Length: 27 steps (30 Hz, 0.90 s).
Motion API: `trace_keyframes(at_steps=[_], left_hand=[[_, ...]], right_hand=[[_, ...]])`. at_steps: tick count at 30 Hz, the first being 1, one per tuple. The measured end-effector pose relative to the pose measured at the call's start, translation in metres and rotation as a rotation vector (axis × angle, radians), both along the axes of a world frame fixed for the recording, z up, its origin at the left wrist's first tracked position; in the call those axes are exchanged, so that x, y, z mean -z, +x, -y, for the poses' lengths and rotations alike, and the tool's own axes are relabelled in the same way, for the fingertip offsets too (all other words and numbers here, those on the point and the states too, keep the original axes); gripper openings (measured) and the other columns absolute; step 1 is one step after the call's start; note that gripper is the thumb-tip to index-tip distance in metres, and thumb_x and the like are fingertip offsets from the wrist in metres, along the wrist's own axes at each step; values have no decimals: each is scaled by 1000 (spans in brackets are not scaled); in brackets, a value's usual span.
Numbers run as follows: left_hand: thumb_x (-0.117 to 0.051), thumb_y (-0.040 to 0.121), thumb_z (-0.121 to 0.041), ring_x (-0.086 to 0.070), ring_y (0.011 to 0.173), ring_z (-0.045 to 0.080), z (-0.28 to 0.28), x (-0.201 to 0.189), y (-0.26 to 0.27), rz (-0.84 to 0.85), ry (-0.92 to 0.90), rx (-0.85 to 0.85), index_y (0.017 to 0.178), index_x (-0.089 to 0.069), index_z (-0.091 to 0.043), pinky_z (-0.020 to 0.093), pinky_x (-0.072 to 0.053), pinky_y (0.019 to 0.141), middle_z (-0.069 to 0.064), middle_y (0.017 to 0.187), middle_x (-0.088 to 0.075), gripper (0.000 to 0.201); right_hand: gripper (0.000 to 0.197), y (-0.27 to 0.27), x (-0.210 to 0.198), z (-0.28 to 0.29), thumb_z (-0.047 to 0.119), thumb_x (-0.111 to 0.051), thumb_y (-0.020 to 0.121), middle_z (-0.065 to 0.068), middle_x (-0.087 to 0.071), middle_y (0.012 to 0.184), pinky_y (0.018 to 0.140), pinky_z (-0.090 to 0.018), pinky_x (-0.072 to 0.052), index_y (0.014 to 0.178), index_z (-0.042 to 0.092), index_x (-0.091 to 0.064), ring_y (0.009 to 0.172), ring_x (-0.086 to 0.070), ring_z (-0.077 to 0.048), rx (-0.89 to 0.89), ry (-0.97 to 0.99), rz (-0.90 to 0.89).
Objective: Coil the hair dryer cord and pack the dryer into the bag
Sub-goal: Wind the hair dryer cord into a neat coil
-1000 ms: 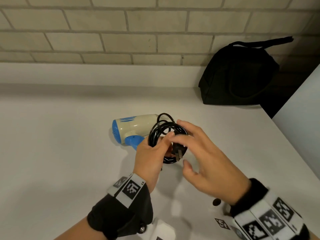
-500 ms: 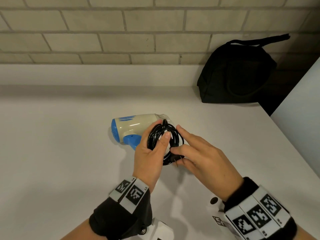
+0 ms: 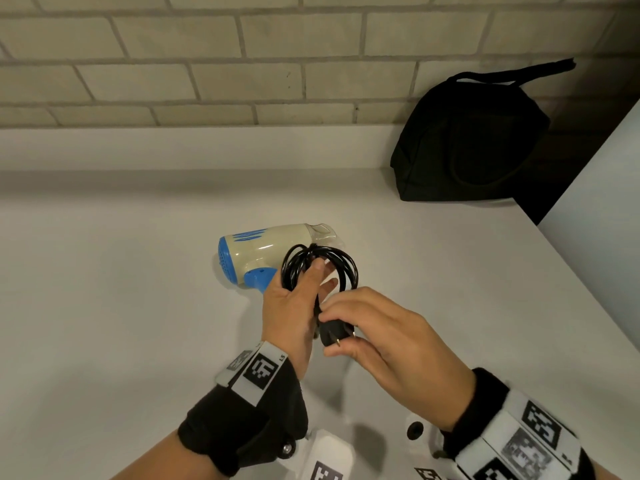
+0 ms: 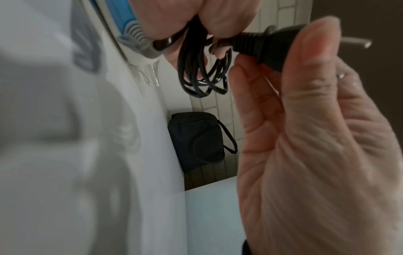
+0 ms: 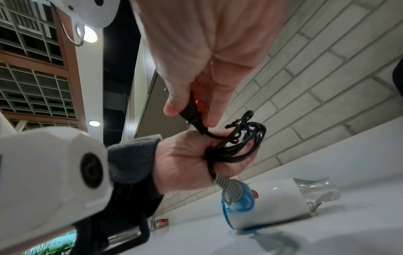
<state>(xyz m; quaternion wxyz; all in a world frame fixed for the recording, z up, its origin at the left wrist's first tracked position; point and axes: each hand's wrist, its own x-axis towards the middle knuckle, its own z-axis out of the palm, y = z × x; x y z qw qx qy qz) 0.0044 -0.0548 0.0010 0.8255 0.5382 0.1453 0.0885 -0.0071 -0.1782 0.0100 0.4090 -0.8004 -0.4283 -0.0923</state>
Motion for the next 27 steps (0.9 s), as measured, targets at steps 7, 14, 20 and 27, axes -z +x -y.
trace_keyframes(at_steps=[7,14,20,27], left_hand=[[-54,86,-8,-68,56,5,1,-1,4,-4,-29,-23,95,-46,-25,19,-57,53,7,88,-62,21],[-49,88,-3,-56,37,1,4,-10,-4,99,214,62,104,-54,-22,8,-40,35,8,77,-55,25],[-54,85,-5,-69,65,7,3,2,-9,139,380,208,86,-60,-35,18,-55,56,-10,72,-70,30],[-57,82,-1,-59,47,6,-2,-13,-10,183,458,362,87,-60,-29,17,-51,48,-5,61,-64,28]], right_hand=[[28,-5,3,6,37,-43,90,1,-62,99,87,-10,-43,102,15,-55,95,-54,-3,-46,28,-33],[20,-4,-9,20,35,-49,87,8,-59,93,74,-12,-45,100,21,-55,84,-58,-2,49,258,-45],[8,22,-42,27,37,-63,73,13,-68,76,63,-19,-55,81,33,-65,72,-68,-9,69,707,-448],[19,72,-62,27,13,-42,92,-4,-56,74,52,-16,-54,80,10,-56,53,-59,-4,201,762,-685]])
